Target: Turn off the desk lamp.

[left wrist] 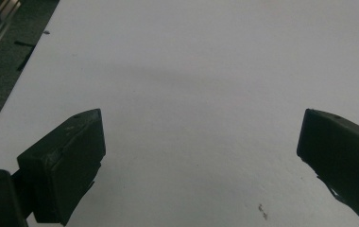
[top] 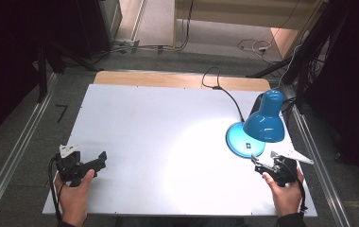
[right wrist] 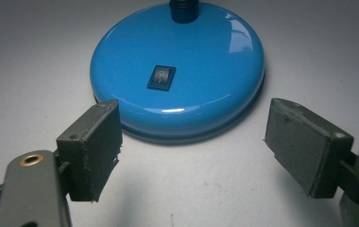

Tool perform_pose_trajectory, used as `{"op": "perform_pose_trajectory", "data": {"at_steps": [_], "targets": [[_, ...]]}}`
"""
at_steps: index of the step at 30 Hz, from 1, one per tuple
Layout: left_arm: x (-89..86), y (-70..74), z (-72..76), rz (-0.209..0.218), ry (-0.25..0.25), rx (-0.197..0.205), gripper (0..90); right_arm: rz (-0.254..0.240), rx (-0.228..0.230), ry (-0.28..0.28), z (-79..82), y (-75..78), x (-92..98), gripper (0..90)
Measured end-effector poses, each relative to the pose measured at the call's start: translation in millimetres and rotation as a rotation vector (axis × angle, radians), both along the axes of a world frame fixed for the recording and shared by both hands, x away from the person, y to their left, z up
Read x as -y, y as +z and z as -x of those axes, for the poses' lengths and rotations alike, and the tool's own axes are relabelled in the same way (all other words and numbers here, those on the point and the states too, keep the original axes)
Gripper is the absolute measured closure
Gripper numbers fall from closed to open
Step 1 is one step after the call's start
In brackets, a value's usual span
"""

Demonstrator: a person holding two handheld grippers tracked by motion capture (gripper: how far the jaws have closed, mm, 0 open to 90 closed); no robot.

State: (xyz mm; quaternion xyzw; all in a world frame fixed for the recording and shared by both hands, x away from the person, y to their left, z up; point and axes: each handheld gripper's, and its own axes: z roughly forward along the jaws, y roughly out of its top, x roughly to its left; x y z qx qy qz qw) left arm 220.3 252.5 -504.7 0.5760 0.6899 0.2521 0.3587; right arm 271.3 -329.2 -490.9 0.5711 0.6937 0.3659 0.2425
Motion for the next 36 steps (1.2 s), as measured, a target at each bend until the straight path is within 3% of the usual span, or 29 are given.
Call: {"op": "perform_pose_trajectory", "data": {"at_steps": [11, 23, 32, 36], "targets": [[-0.2, 0.0, 0.2, 0.0, 0.0, 0.0, 2.3, 0.002, 0.012, 0.009, -4.8, 0.6, -5.7, 23.4], [-0.1, 0.0, 0.1, 0.001, 0.0, 0.0, 2.3, 0.002, 0.019, 0.02, -9.9, -0.3, -10.4, 35.8], [0.0, -0.2, 0.0, 0.001, 0.0, -0.002, 2.3, -0.014, 0.063, 0.029, -15.6, -0.2, -13.5, 63.3], [-0.4, -0.2, 0.0, 0.001, 0.0, -0.004, 2.3, -0.027, 0.052, 0.039, -21.4, -2.6, -15.4, 79.3]]}}
